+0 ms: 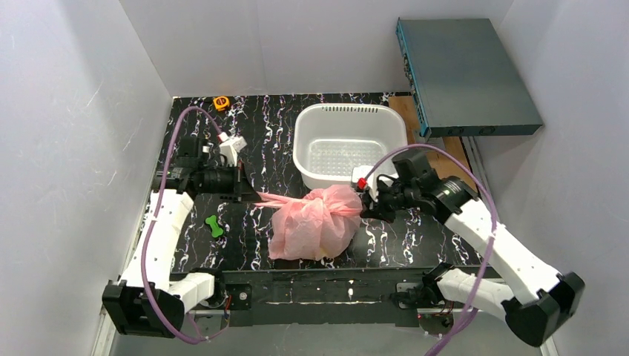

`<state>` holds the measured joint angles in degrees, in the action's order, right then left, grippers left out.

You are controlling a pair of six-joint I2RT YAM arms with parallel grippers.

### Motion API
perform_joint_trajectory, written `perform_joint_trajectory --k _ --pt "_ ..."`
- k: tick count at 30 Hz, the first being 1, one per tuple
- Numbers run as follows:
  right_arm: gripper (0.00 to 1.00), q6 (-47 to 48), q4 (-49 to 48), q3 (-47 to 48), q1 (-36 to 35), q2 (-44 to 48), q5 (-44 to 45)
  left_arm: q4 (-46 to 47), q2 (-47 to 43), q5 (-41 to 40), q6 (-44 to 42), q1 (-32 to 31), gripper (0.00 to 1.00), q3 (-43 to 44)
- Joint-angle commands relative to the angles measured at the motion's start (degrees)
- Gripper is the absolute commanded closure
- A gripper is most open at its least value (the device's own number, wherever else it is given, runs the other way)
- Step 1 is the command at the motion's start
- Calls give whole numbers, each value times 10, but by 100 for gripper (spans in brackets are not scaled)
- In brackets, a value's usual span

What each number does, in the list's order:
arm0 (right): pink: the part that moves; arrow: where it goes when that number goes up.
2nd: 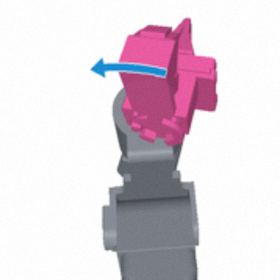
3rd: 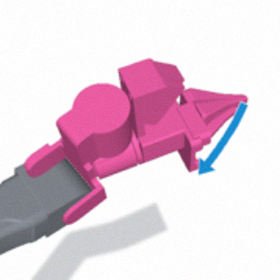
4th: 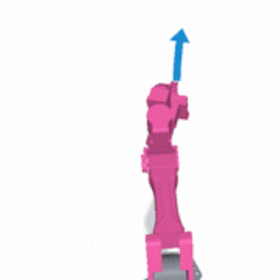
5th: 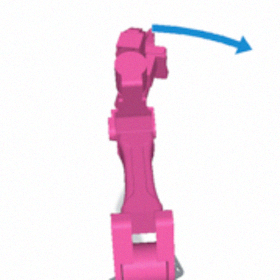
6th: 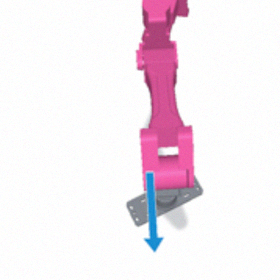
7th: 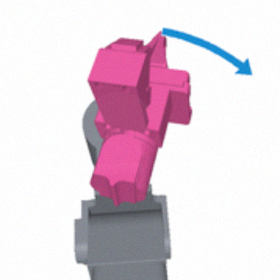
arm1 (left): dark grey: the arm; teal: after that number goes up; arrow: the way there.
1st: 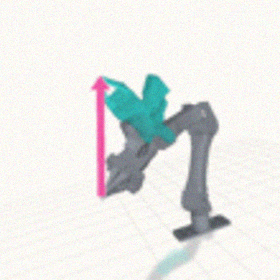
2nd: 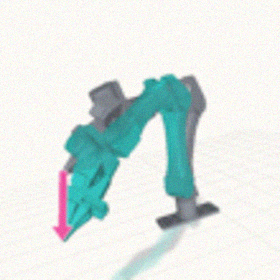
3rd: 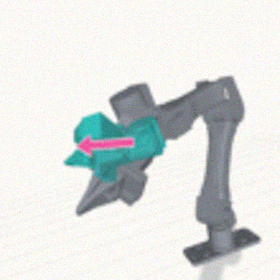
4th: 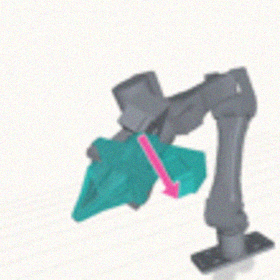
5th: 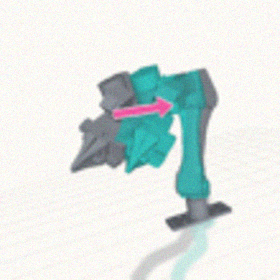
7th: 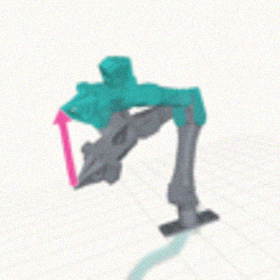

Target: Place the fake fruits into the plastic bag and tie a complex knot

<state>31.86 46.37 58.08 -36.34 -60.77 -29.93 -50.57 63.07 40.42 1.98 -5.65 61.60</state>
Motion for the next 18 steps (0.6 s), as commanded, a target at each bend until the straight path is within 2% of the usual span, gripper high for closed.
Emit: perform_joint_trajectory --k 1,5,8,13,16,18 --pt "99 46 128 3 33 76 89 -86 -12 -53 -90 101 100 61" --pt "99 115 153 -46 111 97 118 -111 21 -95 -182 203 100 80" --pt "99 173 121 -111 185 103 134 -104 52 -120 -253 256 100 60" --pt "99 191 59 -176 207 85 143 -62 74 -142 -306 262 100 -4" --pt "99 186 42 -189 207 72 141 -53 88 -149 -301 262 100 -29" --pt "99 184 49 -175 206 69 122 -56 79 -124 -310 262 100 -38"
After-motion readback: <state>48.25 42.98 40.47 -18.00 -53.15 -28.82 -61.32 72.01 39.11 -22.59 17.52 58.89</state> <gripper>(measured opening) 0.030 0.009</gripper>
